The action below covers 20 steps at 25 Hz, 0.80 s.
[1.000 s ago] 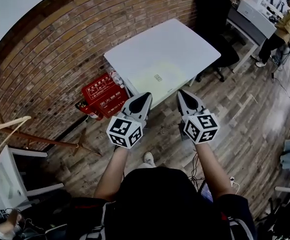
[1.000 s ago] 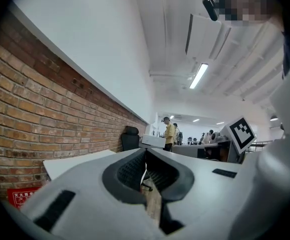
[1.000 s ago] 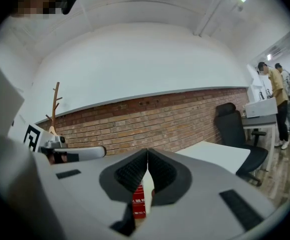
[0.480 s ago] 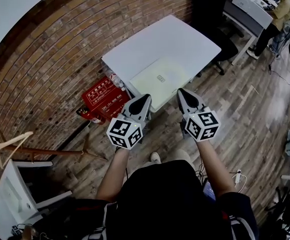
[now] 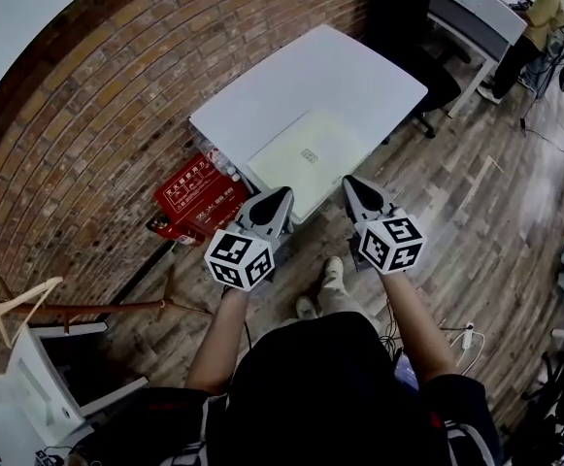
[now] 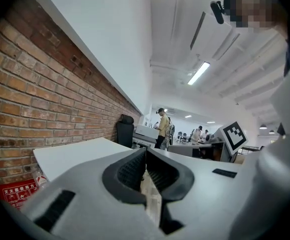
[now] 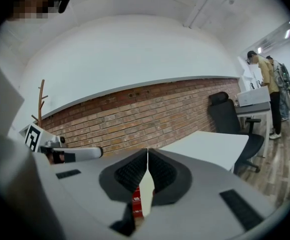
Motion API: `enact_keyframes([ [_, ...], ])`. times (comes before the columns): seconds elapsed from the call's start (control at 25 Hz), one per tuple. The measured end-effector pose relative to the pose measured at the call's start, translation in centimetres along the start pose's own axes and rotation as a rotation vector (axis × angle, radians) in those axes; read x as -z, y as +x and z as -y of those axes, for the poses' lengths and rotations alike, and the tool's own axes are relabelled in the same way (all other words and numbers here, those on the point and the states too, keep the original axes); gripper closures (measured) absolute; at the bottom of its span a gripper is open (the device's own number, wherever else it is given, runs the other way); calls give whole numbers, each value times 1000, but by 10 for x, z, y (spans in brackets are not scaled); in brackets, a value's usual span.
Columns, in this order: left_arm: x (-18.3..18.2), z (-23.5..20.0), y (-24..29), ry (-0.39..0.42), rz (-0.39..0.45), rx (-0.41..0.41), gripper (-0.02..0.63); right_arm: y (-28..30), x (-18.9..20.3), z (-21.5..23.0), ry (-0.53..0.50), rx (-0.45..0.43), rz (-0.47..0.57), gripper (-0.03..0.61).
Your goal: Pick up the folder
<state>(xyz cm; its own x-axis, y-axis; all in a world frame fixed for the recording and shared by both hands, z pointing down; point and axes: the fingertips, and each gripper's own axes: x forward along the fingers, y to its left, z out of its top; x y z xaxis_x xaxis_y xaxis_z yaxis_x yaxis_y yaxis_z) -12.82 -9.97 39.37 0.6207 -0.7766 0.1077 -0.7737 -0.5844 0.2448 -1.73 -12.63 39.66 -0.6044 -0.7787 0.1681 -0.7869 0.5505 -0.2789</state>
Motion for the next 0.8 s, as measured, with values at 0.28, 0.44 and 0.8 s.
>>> enact_keyframes([
  [0.28,8,-4,31,-18,-30,30,594,7,-2,24,25,-1,-1,549],
  [0.44,11,-3,47,-42,-30,59,594,15,-1,38,28,-1,-8,549],
  [0.8,35,-24,77,-40,-99,41,594,37,15,62,76,-38,-52,548],
])
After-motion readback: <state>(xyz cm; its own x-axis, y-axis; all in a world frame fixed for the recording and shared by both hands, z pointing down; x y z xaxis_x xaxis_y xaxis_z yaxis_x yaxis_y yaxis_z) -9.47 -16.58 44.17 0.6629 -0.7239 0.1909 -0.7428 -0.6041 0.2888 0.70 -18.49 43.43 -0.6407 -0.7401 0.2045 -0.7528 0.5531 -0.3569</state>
